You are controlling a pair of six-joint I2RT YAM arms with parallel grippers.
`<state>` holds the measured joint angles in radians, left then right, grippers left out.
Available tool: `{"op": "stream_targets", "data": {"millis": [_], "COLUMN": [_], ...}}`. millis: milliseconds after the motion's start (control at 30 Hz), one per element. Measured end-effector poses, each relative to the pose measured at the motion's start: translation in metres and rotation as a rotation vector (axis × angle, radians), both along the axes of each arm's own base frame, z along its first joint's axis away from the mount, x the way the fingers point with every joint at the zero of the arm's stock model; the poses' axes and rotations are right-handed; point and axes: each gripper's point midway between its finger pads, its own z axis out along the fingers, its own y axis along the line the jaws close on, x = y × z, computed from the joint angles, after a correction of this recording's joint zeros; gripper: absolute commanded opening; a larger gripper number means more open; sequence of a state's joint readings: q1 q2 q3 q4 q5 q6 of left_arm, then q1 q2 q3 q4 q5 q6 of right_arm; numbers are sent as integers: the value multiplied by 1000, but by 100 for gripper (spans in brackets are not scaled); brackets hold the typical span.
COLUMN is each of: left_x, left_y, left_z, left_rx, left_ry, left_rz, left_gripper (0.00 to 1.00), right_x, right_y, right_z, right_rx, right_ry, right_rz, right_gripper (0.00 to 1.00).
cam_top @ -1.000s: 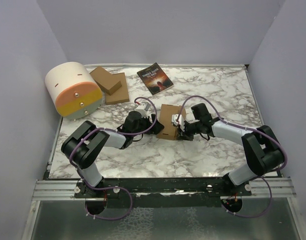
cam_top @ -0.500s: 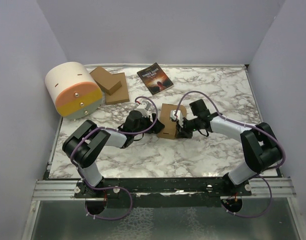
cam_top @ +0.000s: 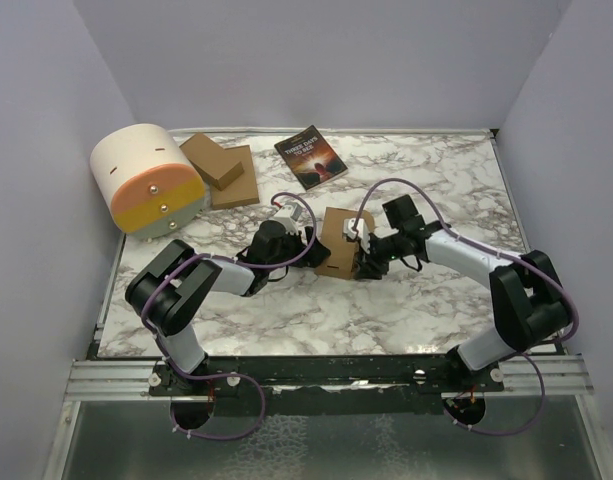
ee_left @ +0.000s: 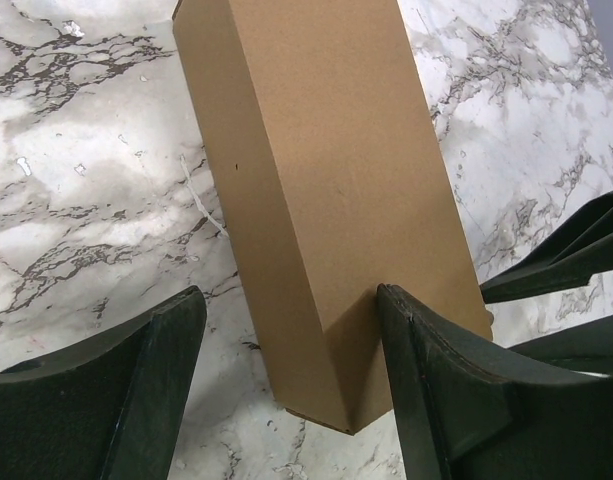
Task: Fold the paper box
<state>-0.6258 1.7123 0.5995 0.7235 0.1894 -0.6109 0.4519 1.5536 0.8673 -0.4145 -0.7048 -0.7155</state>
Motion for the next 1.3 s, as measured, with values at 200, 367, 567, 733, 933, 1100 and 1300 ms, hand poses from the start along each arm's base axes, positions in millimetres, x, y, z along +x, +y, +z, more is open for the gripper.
{"op": "stream_targets", "data": {"millis": [200,367,567,733,933,1100,1300], "left_x": [1,1,2,4,19,32,52], "left_y": [1,4,2,0,-5,-14,-38], "left_z": [0,2,4,6,16,9,16], "left_rx": [7,22,36,61,90,135,167], "left_ry": [8,17,25,19,-19,-32,-115], "left_rz": [3,-1,-19,-38,-78,-150,-285], "left_gripper": [74,75,75,75,68,61,55], "right_x": [8,39,64,68,78,83,83], "right_y": [-18,-53,-85,-84,-85,-88,-93], "right_z": [17,32,14,8,18,25,48], "right_rx": [60,148,204,244,325,370,426], "right_ry": [5,63,270,361,383,374,313], "right_rz": [-45,-263,-531,-626,-642,-631,-577], "right_gripper": [25,6,7,11,14,18,19]}}
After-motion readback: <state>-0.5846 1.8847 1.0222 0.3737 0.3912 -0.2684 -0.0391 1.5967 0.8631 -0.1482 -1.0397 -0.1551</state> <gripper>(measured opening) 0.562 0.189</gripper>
